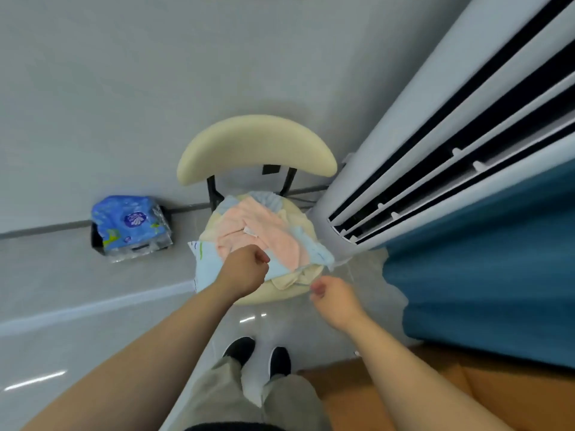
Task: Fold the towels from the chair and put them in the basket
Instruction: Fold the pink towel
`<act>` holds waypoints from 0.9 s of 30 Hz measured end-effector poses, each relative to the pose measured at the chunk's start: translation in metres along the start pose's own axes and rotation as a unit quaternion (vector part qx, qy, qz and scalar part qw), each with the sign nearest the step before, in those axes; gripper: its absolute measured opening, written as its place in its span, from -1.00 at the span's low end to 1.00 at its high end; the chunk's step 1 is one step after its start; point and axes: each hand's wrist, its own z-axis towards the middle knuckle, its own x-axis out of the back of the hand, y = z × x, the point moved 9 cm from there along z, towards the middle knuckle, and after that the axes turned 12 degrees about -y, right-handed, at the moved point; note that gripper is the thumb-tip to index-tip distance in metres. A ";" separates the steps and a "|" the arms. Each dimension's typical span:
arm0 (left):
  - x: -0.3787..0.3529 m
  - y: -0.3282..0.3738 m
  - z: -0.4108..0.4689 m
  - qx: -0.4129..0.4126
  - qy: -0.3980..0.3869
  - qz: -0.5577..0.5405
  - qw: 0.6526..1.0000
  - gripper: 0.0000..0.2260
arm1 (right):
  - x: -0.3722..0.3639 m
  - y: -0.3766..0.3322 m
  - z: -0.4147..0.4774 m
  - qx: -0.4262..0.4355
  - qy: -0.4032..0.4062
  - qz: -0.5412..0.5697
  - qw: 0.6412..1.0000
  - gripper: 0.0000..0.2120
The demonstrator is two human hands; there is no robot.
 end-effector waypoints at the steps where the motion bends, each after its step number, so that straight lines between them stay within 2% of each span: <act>1: 0.000 -0.009 0.005 0.009 0.020 -0.008 1.000 -0.87 | -0.003 -0.002 0.021 0.011 -0.013 -0.012 1.000 -0.77; 4: -0.006 -0.045 0.027 0.037 0.078 -0.044 0.995 -0.89 | -0.012 -0.014 0.096 0.060 -0.020 -0.054 0.996 -0.76; 7: -0.016 -0.082 0.061 0.047 0.127 -0.078 0.988 -0.88 | -0.022 -0.033 0.170 0.110 0.013 -0.144 0.983 -0.68; 13: -0.033 -0.142 0.144 -0.010 0.232 -0.131 0.964 -0.87 | -0.060 -0.061 0.270 0.156 0.134 -0.360 0.910 -0.54; 15: -0.042 -0.154 0.158 -0.043 0.273 -0.143 0.950 -0.88 | -0.066 -0.063 0.287 0.173 0.160 -0.389 0.891 -0.61; 18: -0.058 -0.162 0.158 -0.094 0.329 -0.155 0.927 -0.90 | -0.064 -0.065 0.292 0.211 0.207 -0.421 0.857 -0.84; 20: -0.071 -0.169 0.151 -0.109 0.363 -0.161 0.911 -0.90 | -0.056 -0.061 0.293 0.220 0.213 -0.381 0.872 -0.84; 24: -0.113 -0.182 0.106 -0.113 0.436 -0.148 0.880 -0.88 | -0.030 -0.064 0.268 0.283 0.185 -0.183 0.923 -0.69; 27: -0.151 -0.179 0.062 -0.094 0.468 -0.138 0.868 -0.87 | -0.017 -0.059 0.217 0.348 0.137 -0.061 0.925 -0.65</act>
